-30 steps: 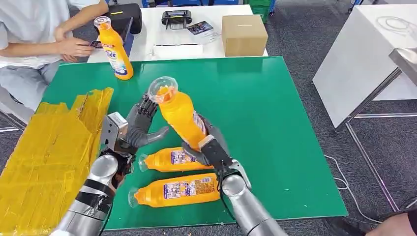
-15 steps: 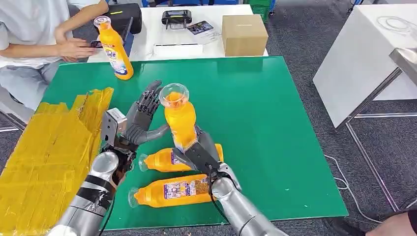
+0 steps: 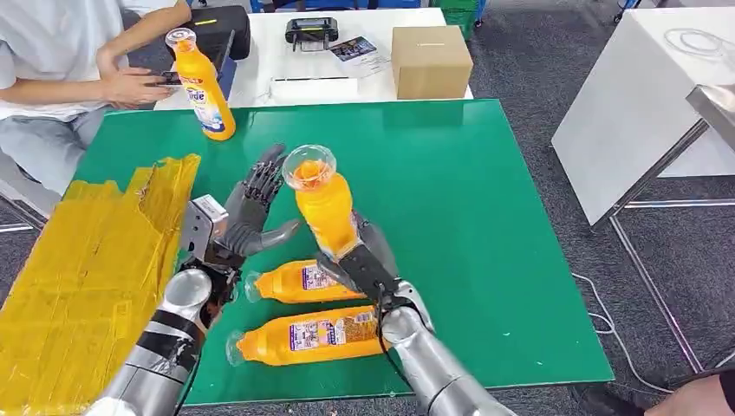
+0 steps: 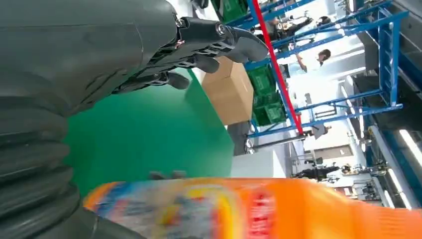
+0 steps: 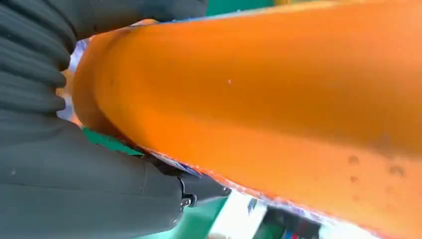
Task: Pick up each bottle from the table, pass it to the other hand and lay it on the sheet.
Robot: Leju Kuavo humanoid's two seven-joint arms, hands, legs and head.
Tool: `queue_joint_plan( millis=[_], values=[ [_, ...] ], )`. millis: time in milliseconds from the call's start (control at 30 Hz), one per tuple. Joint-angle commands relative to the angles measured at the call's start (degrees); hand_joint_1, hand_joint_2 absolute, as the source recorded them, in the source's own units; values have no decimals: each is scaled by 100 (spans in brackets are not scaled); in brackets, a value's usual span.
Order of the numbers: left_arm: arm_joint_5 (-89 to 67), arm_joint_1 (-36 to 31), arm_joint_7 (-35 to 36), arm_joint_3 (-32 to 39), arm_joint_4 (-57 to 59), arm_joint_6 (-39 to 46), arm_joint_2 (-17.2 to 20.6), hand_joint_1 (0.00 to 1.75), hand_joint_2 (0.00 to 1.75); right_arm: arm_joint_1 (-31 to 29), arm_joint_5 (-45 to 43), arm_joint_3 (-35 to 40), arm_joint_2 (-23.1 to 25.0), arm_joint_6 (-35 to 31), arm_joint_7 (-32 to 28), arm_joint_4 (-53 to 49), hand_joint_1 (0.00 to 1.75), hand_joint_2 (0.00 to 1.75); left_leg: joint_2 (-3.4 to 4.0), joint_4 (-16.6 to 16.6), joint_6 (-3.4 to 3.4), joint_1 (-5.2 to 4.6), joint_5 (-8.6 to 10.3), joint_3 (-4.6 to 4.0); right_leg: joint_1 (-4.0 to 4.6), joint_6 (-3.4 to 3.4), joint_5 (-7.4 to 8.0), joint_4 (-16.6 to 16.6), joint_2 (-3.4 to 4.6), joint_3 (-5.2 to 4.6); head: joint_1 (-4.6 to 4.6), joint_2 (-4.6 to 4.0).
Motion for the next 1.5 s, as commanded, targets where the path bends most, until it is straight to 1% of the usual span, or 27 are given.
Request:
queue_joint_plan(
  millis=[33, 67, 100, 133, 200, 333, 367, 400, 467, 500, 633, 833, 900, 967, 1000, 1100, 1233, 1300, 1400, 1467, 1500],
  values=[
    [-110, -134, 2, 9, 405, 55, 35, 0, 175, 14, -47, -502, -291, -114, 17, -650, 175, 175, -6, 1, 4, 3, -10, 23, 5, -6, -10, -6, -13, 31, 0, 0],
    [-135, -129, 3, 16, 418, 74, 35, 0, 175, 32, -48, -529, -306, -122, 11, -719, 175, 175, -4, -2, 2, 0, -3, 11, 1, -3, -4, -4, -7, 15, -2, 0],
    [-167, -130, 4, 12, 434, 91, 42, 0, 175, 45, -51, -553, -315, -132, 13, -777, 175, 175, -5, 0, 2, 3, -10, 23, 6, -7, -10, -6, -11, 30, -2, 0],
    [-203, -123, 4, 29, 468, 130, 37, 0, 175, 77, -40, -580, -326, -149, 29, -877, 175, 175, -3, -3, 1, 0, -3, 10, 2, -4, -4, -4, -6, 12, -2, 0],
    [-260, -100, 0, 66, 503, 184, 43, 0, 175, 113, 38, -585, -345, -222, 96, -972, 175, 175, -7, 0, 2, 2, -10, 22, 5, -7, -11, -5, -13, 28, -2, 0],
    [-278, -65, -9, 139, 546, 199, 58, 0, 175, 145, 80, -722, -400, -409, 205, -1129, 175, 175, 0, -3, 3, 0, -4, 12, 1, -3, -4, -5, -3, 14, -2, 0],
    [-277, -60, -16, 137, 537, 174, 58, 0, 175, 126, 114, -737, -414, -444, 245, -1101, 175, 175, 0, -1, 4, 2, -8, 19, 3, -5, -7, -6, -5, 23, -2, 0],
    [-279, -57, -14, 144, 503, 147, 45, 0, 175, 1, 380, -663, -457, -548, 451, -861, 175, 175, -2, -3, 2, -1, -3, 13, 1, -3, -4, -5, -5, 15, -2, 0],
    [-271, -66, -1, 136, 477, 104, 29, 0, 175, -121, 529, -589, -429, -524, 555, -592, 175, 175, 0, 3, 4, 5, -12, 26, 8, -6, -10, -6, -7, 33, -2, 0],
    [-267, -76, 17, 131, 463, 84, 19, 0, 175, -219, 640, -538, -385, -587, 554, -357, 175, 175, 4, 2, 3, 2, -8, 18, 5, -4, -5, -4, -2, 21, -2, 0],
    [-266, -79, 17, 129, 461, 83, 14, 0, 175, -218, 659, -524, -367, -601, 550, -340, 175, 175, 6, -1, 1, 0, -3, 7, 2, -3, -1, -3, 3, 10, 0, 0],
    [-266, -79, 17, 129, 461, 83, 14, 0, 175, -218, 659, -524, -367, -601, 550, -340, 175, 175, 7, 2, 3, 3, -13, 21, 6, -6, -8, -4, 2, 26, 0, 0],
    [-266, -79, 17, 129, 461, 83, 14, 0, 175, -218, 659, -524, -367, -601, 550, -340, 175, 175, 2, -1, 2, 0, -5, 9, 2, -3, -3, -2, -1, 12, -2, 0],
    [-266, -79, 17, 129, 461, 83, 14, 0, 175, -218, 659, -524, -367, -601, 550, -340, 175, 175, 6, 7, 3, 7, -17, 29, 11, -8, -12, -3, -1, 36, -2, 0],
    [-266, -79, 17, 129, 461, 83, 14, 0, 175, -218, 659, -524, -367, -601, 550, -340, 175, 175, 2, 0, 2, 0, -4, 7, 3, -3, -2, -2, -2, 11, -2, 0],
    [-266, -79, 17, 129, 461, 83, 14, 0, 175, -218, 659, -524, -367, -601, 550, -340, 175, 175, 3, 1, 3, 1, -4, 7, 3, -3, -2, -2, -1, 11, -2, 0],
    [-266, -155, 50, 90, 504, 24, -22, 0, 175, -426, 1178, -118, -167, -583, 634, 158, 175, 175, 7, 1, 2, 1, -6, 10, 3, -4, -3, -2, 3, 13, -2, 0],
    [-245, -199, 56, 64, 495, -18, -41, 0, 175, -540, 1429, 174, 26, -556, 681, 474, 175, 175, 17, 5, 2, 3, -11, 14, 6, -6, -4, 1, 12, 16, 0, 0],
    [-224, -211, 57, 50, 463, -45, -51, 0, 175, -601, 1630, 419, 168, -588, 740, 664, 175, 175, 19, 3, 0, 3, -10, 11, 7, -7, -3, 2, 15, 9, -2, 0],
    [-210, -229, 58, 38, 477, -62, -59, 0, 175, -665, 1678, 545, 211, -525, 765, 795, 175, 175, 18, 8, -1, 8, -18, 25, 12, -12, -11, 4, 10, 24, -2, 0],
    [-208, -231, 57, 33, 482, -64, -66, 0, 175, -675, 1701, 589, 232, -511, 774, 823, 175, 175, 7, 0, 1, 5, -5, 6, 5, -5, -3, 0, 3, 5, -2, 0]
  ],
)
